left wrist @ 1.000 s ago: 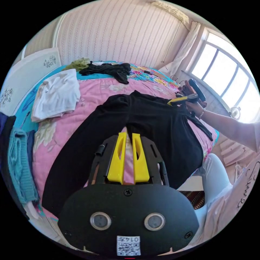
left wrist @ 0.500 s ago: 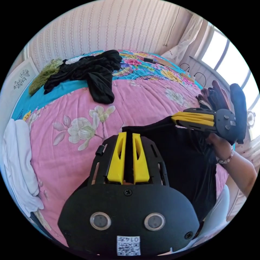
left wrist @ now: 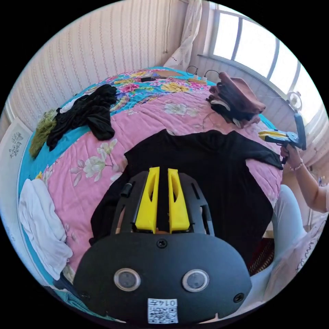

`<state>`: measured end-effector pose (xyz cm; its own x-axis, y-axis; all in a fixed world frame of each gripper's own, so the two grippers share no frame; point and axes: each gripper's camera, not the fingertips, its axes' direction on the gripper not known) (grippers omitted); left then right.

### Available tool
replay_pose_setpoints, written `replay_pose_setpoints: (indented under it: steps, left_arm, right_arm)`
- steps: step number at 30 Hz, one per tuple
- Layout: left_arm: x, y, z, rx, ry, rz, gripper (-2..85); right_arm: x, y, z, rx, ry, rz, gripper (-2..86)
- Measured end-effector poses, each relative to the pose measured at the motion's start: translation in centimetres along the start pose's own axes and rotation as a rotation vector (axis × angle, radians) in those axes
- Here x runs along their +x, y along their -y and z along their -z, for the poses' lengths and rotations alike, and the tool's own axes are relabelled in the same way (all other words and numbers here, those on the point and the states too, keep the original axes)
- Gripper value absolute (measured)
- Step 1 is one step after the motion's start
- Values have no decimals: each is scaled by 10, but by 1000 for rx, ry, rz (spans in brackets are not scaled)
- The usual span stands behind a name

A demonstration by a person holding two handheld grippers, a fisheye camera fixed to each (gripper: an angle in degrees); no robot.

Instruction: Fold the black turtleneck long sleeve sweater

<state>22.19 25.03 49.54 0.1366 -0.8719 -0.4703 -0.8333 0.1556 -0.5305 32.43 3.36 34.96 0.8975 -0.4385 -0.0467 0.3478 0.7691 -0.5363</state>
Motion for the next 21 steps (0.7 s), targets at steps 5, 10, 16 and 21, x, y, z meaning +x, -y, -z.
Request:
replay_pose_setpoints:
  steps: [5,10,16,21]
  left_arm:
    - [129,42,-21,-10,-156,-161,50]
    - [273,125,-51,9,-305,-260,51]
    - [428,192,-97,-115,-317,-443,51]
    - [534,225,-151,-240,-273,-563,56]
  right_arm:
    - [94,-154,41,-48,-48,-418,111]
    - [146,-259,58,152,-188,-765,106]
    - [174,-296,49,158,-114,-730,108]
    - [181,-311,42,92,-168,-696,106]
